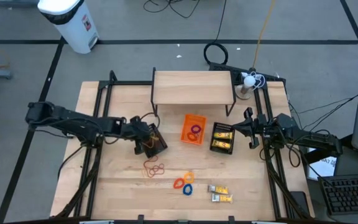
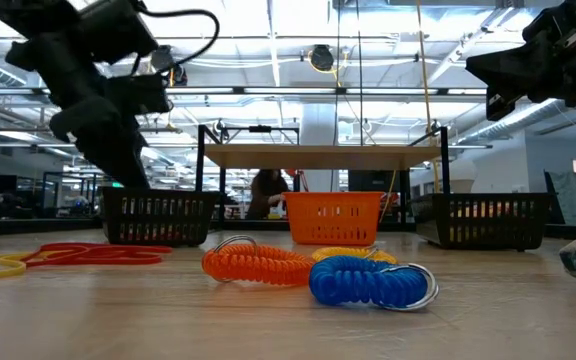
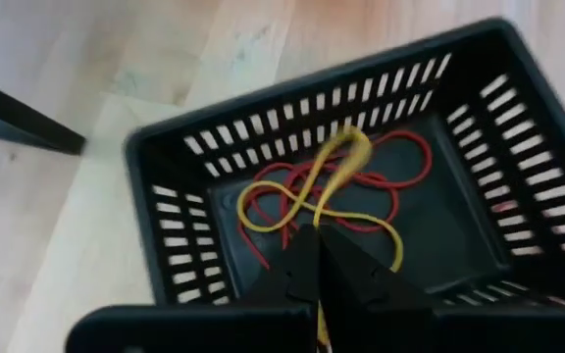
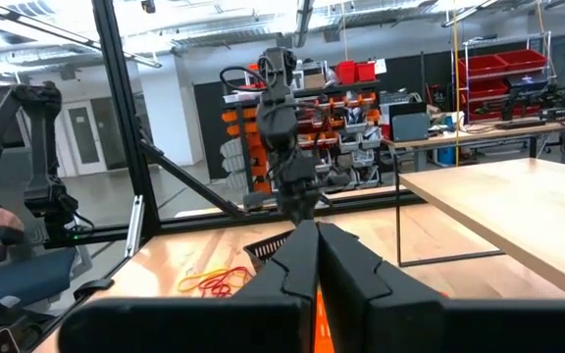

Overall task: Pick & Place Office Desk Supplies
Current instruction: Put the yellow rubber band into the left black bin, then put the yellow spring keychain into the orange bin

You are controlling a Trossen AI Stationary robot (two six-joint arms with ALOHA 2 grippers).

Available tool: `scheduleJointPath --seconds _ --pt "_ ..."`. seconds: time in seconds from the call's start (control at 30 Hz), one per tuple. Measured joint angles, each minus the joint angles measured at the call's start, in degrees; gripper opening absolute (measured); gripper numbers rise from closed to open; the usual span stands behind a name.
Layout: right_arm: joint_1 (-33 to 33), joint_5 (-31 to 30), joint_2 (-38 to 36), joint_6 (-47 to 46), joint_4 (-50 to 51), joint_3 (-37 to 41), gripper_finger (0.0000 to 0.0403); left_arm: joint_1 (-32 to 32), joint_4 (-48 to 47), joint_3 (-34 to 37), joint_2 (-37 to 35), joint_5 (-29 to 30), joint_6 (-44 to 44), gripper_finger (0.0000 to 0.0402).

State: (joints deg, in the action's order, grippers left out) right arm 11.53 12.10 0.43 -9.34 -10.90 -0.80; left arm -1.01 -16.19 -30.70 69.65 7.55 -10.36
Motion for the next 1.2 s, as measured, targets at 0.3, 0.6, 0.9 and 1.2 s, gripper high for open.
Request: scheduleJointPath --seconds 0.3,0.6,0.9,1.2 --pt "0.0 0.0 0.0 0.0 0.0 0.0 0.0004 0.6 1.5 0.0 0.7 -0.6 -1.3 0.0032" --pt "0.0 0.0 0.0 0.0 0.0 0.0 0.0004 0.7 1.0 -0.1 -4.6 -1.5 -0.8 0.0175" --pt "0.0 0.2 0.0 0.0 0.2 0.0 0.0004 1.2 -1.1 -0.2 -26.6 7.7 9.1 0.0246" --pt "0.0 0.1 0.0 0.9 1.0 0.0 0.0004 3.8 3.0 9.7 -46.5 -2.9 12.4 0.0075"
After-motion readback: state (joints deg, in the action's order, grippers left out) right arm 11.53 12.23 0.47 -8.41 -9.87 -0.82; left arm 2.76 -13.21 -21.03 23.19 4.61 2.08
